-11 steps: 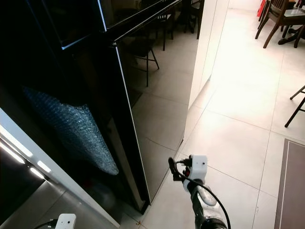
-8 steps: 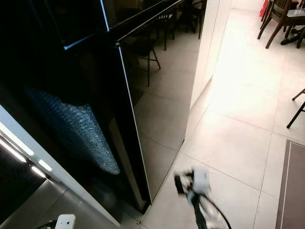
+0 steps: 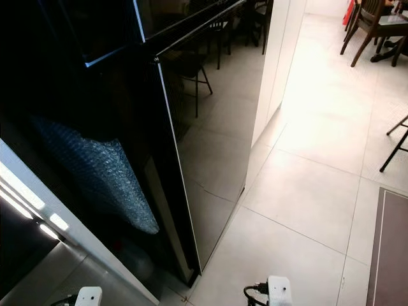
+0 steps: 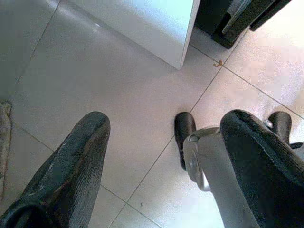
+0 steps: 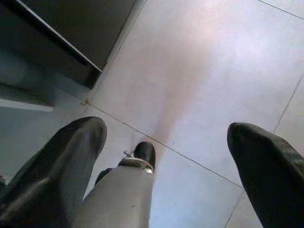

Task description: Restocking fridge

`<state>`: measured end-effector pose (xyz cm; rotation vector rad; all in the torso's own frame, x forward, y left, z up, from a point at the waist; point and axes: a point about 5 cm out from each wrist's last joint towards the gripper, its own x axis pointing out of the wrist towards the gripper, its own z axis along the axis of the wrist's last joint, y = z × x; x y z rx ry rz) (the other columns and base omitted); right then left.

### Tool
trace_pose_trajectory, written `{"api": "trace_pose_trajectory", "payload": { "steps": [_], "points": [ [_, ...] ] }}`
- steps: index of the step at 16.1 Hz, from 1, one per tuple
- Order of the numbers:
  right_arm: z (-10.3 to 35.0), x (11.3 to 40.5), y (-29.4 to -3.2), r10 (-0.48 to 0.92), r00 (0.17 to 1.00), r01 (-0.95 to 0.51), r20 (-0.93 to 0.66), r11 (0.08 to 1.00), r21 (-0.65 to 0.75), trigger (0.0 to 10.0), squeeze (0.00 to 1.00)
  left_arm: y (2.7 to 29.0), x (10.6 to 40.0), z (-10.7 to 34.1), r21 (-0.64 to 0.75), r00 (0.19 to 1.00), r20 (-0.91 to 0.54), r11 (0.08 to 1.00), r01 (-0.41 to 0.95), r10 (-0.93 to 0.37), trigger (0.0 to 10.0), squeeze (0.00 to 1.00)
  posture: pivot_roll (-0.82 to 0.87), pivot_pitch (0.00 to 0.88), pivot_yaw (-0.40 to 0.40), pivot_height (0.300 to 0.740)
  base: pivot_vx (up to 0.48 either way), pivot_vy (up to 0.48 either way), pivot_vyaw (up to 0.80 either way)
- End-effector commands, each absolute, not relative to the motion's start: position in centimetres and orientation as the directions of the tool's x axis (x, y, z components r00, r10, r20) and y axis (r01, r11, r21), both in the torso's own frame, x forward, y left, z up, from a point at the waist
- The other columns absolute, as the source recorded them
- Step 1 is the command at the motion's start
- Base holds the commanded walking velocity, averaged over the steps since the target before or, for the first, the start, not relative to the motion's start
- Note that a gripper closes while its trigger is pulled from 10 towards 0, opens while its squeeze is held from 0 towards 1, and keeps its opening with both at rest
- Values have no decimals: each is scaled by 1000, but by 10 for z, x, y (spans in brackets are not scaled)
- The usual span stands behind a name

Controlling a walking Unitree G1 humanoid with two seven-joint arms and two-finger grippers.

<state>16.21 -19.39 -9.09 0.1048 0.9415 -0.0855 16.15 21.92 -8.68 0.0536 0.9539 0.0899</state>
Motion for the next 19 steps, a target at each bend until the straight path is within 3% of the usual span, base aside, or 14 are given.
{"api": "trace_pose_trajectory", "payload": {
  "steps": [1, 10, 19],
  "points": [
    [-93, 157, -195, -50, 577, 146, -815, 988, 43, 10000, 0, 223, 160, -87, 90, 559, -823, 995, -45, 100, 10000, 0, -23, 4, 37, 740, 0, 0, 0],
    [-87, 173, -192, -55, 591, 142, -805, 989, 37, 10000, 0, 220, 180, -79, 72, 593, -799, 995, -67, 98, 10000, 0, -2, 0, 30, 740, 0, 0, 0],
    [-87, 176, -188, -49, 581, 154, -812, 987, 50, 10000, 0, 225, 170, -83, 76, 557, -821, 991, -108, 124, 10000, 0, 5, 0, 33, 740, 0, 0, 0]
  ]
}}
